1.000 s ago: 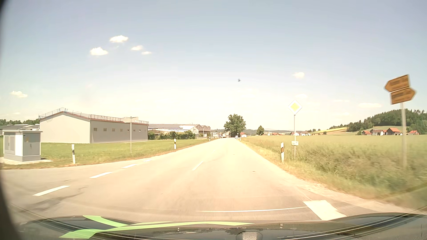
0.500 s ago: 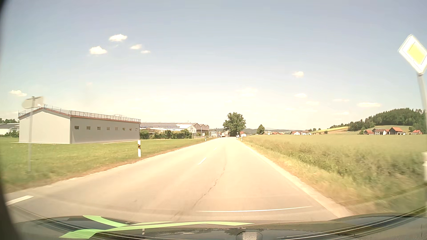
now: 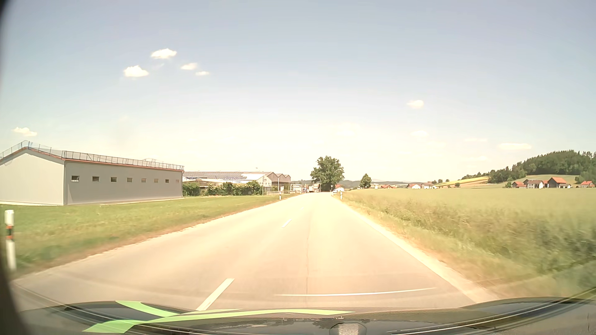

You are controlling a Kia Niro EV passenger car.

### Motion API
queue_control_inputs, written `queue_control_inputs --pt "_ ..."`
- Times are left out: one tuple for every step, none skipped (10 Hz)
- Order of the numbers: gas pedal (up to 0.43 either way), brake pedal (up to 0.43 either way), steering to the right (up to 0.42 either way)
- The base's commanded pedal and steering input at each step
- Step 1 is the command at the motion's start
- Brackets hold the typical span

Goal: Follow the waypoints while adhering to traffic rules and regulations

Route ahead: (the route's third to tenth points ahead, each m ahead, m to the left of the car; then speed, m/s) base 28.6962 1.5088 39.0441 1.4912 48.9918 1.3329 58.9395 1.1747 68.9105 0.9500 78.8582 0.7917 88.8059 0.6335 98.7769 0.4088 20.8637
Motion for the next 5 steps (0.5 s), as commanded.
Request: queue_control_inputs --pt "0.177 0.0 0.001" --pt "0.177 0.0 0.001" --pt "0.177 0.0 0.001" --pt "0.189 0.0 0.001" --pt "0.197 0.0 0.001"
